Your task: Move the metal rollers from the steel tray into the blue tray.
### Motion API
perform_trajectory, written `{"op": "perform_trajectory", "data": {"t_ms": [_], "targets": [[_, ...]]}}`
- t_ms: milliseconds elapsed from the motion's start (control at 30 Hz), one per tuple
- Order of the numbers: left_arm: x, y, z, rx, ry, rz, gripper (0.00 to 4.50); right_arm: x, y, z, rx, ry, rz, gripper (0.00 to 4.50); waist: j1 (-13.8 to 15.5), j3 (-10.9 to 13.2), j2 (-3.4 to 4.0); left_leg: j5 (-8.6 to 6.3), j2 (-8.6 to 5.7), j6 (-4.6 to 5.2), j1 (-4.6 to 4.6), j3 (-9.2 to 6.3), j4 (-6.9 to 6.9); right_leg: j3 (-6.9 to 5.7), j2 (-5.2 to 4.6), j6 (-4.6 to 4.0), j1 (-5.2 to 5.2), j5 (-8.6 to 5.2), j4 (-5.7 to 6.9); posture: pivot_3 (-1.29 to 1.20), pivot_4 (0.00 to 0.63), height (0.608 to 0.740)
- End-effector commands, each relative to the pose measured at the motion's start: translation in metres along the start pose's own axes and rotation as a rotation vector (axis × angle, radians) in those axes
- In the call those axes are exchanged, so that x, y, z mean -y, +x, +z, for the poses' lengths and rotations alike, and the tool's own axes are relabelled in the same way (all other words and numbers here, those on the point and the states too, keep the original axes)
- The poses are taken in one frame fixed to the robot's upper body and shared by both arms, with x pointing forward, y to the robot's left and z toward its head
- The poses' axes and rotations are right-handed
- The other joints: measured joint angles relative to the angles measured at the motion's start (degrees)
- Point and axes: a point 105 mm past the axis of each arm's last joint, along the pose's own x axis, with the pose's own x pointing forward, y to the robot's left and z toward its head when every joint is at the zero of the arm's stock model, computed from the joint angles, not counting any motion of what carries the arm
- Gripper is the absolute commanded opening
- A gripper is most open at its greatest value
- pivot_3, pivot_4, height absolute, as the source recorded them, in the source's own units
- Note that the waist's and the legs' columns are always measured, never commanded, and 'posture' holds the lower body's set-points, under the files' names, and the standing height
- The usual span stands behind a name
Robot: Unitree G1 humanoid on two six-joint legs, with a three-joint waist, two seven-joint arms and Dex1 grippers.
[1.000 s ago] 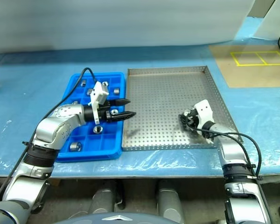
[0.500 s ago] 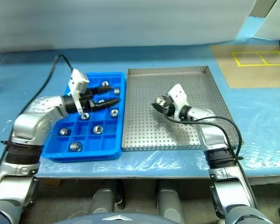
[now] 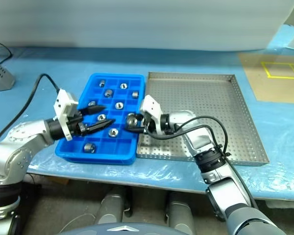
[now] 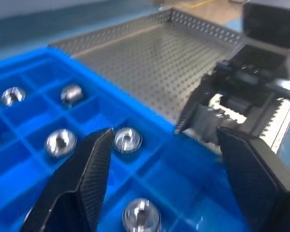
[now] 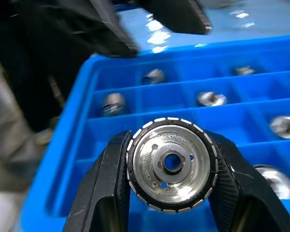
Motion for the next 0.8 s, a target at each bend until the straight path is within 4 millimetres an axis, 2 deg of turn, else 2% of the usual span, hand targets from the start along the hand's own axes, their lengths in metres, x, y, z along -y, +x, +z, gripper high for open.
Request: {"op": "perform_trajectory", "data": {"t_ms": [33, 233, 367, 600, 800], "targets": [[0.004, -0.009, 0.013, 0.040, 0.039, 0.029, 3.59, -0.006, 0.002, 0.005, 0.012, 0.000, 0.067, 1.68, 0.72, 0.01, -0.01, 0.01, 0.00, -0.01, -0.02, -0.01, 0.00, -0.01, 0.00, 0.00, -0.01, 0.00, 0.00, 0.28, 0.150, 0.740], [0.006, -0.012, 0.004, 0.021, 0.010, 0.067, 3.59, -0.014, 0.002, -0.020, -0.082, 0.069, 0.133, 1.68, 1.72, 0.00, -0.03, 0.01, -0.01, -0.02, 0.02, -0.03, 0.00, 0.00, 0.00, 0.01, 0.01, 0.00, 0.01, 0.30, 0.150, 0.740], [0.004, -0.009, -0.001, 0.003, 0.004, 0.076, 3.59, -0.007, 0.004, -0.019, -0.072, 0.042, 0.082, 1.68, 2.25, -0.01, -0.03, 0.01, -0.01, -0.02, 0.08, -0.03, -0.02, 0.01, 0.00, 0.09, 0.02, -0.05, 0.01, 0.28, 0.150, 0.740], [0.003, -0.001, 0.006, 0.019, 0.019, 0.042, 3.59, -0.004, 0.000, -0.022, -0.083, 0.071, 0.046, 4.00, 2.47, -0.01, -0.03, 0.02, -0.03, -0.03, 0.15, -0.03, -0.02, 0.03, 0.00, 0.30, 0.08, -0.17, 0.03, 0.24, 0.150, 0.740], [0.000, 0.007, 0.010, 0.029, 0.033, 0.010, 3.59, 0.012, -0.011, -0.015, -0.050, 0.028, -0.059, 4.00, 2.39, -0.01, -0.04, 0.03, -0.04, -0.05, 0.30, -0.04, -0.02, 0.05, 0.00, 0.39, 0.20, -0.22, 0.04, 0.19, 0.150, 0.740]]}}
